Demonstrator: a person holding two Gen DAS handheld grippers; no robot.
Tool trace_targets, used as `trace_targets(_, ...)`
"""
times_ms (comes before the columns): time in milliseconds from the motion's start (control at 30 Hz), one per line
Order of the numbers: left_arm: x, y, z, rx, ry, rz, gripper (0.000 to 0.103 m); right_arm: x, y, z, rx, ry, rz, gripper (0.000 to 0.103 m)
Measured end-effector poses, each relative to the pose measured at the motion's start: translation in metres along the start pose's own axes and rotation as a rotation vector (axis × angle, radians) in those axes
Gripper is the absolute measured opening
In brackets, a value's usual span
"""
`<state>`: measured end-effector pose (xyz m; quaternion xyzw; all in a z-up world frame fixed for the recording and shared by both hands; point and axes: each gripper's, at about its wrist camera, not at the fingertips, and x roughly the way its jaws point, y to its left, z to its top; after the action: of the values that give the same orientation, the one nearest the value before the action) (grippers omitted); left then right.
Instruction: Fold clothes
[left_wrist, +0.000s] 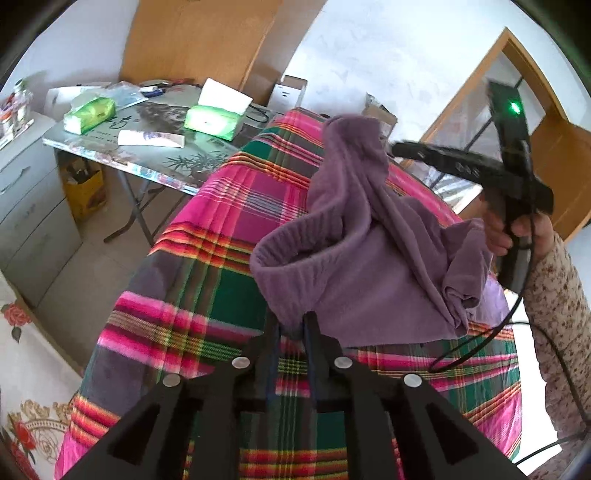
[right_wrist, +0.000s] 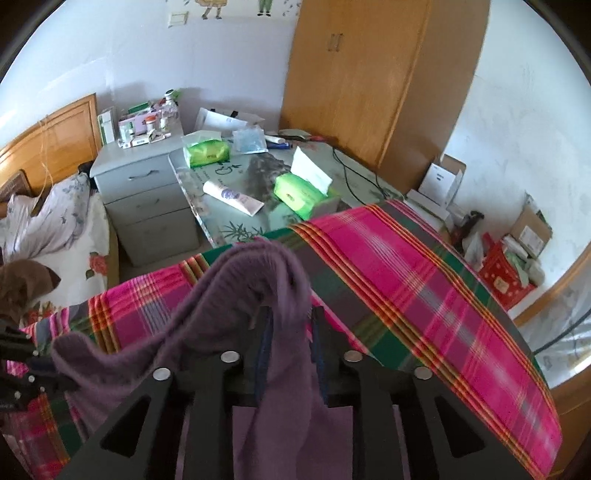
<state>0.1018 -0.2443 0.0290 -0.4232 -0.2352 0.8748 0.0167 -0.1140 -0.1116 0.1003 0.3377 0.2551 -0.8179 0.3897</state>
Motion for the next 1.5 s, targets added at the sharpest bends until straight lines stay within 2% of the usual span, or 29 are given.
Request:
trace_targets(267,-0.025,-0.023,0.009,0.023,-0.069,-0.026,0.022,-0.050,-0.017,-0.031,0.036,-0.037,-0.028,0.025)
trace_targets(400,-0.026,-0.042,0.016,0.055,-0.087,-0.080,0.029,-0.096,-0.036,-0.069,0.097,-0.095,-0.053,0.025)
trace_targets(533,-0.002,-0.063,0.024,0.058,-0.033,-0.147,0.033,-0.137,-0.059,-0.116,0.224,-0.146,-0.067,0.030)
trace_targets(667,0.030,-0.087,0.027,0.072,0.036,-0.176,0.033,-0.153,-0.069,-0.160,0.310,-0.124,-0.100,0.030)
trace_targets(833,0.062,-0.108,0.026,0.098,0.104,-0.178,0.034,-0.152,-0.060,-0.199,0.308,-0.092,-0.113,0.032)
trace_targets(933,0.075,-0.116,0.030,0.096,0.110,-0.155,0.034,-0.141,-0.052,-0.217,0.289,-0.059,-0.092,0.040)
trace_targets(1000,0.082,-0.120,0.034,0.071,0.120,-0.164,0.034,-0.132,-0.048,-0.224,0.271,-0.046,-0.107,0.046)
trace_targets(1133,0.095,-0.125,0.040,0.053,0.140,-0.172,0.036,-0.116,-0.041,-0.233,0.269,-0.039,-0.076,0.047)
trace_targets(1233,0.101,-0.126,0.042,0.040,0.142,-0.167,0.036,-0.105,-0.031,-0.232,0.218,-0.027,-0.089,0.049)
trace_targets(1300,0.104,-0.126,0.042,0.022,0.143,-0.162,0.036,-0.099,-0.023,-0.232,0.173,-0.019,-0.096,0.059)
trace_targets(1333,0.106,-0.126,0.042,0.012,0.149,-0.166,0.036,-0.096,-0.020,-0.233,0.150,-0.015,-0.100,0.060)
trace_targets(1500,0.117,-0.127,0.045,-0.009,0.171,-0.143,0.037,-0.083,-0.024,-0.236,0.159,0.021,-0.126,0.061)
